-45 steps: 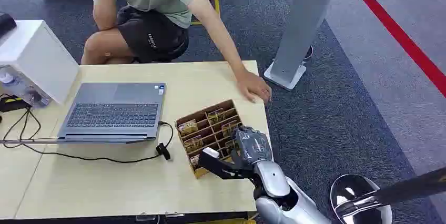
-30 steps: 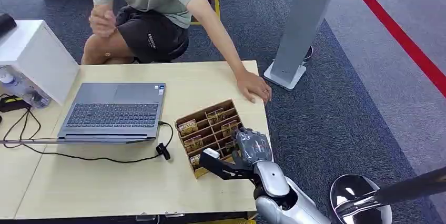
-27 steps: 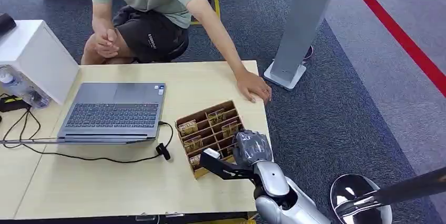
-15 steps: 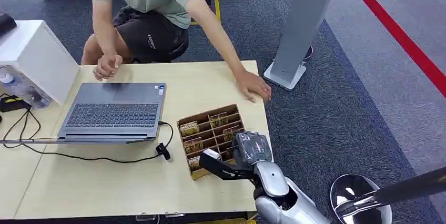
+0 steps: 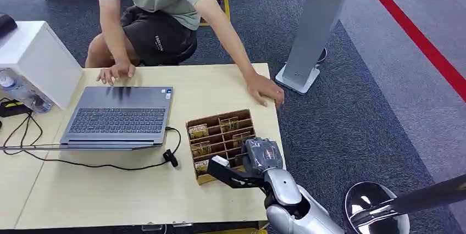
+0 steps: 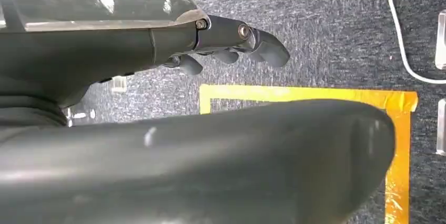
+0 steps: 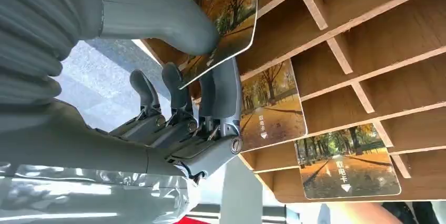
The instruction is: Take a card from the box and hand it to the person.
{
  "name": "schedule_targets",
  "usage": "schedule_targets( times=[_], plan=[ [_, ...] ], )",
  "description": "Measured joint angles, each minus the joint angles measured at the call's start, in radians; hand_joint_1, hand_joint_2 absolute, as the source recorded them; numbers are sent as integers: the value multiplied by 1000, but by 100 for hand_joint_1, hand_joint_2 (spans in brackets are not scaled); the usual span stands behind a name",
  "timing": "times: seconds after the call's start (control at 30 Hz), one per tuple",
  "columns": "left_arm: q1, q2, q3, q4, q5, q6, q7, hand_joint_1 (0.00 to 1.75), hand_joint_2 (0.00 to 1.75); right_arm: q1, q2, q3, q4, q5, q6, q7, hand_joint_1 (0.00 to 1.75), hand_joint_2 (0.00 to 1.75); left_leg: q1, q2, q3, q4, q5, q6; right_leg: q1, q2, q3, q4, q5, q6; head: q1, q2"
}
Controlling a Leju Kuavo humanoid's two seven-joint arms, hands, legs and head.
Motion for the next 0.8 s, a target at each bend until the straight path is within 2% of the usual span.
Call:
schedule_targets(
  times=[0.3,0.8],
  plan=[
    [0,0,-5,0,16,11,8,0,0,0,-3,-2,-12,6,-16,-5,136,175,0,0,0,0,0,0,0,0,0,0,0,0,0,0],
    [1,0,-31,0,26,2,7,0,0,-71,-45,-51,-263,-7,13,22,136,175,0,0,0,0,0,0,0,0,0,0,0,0,1,0]
  ],
)
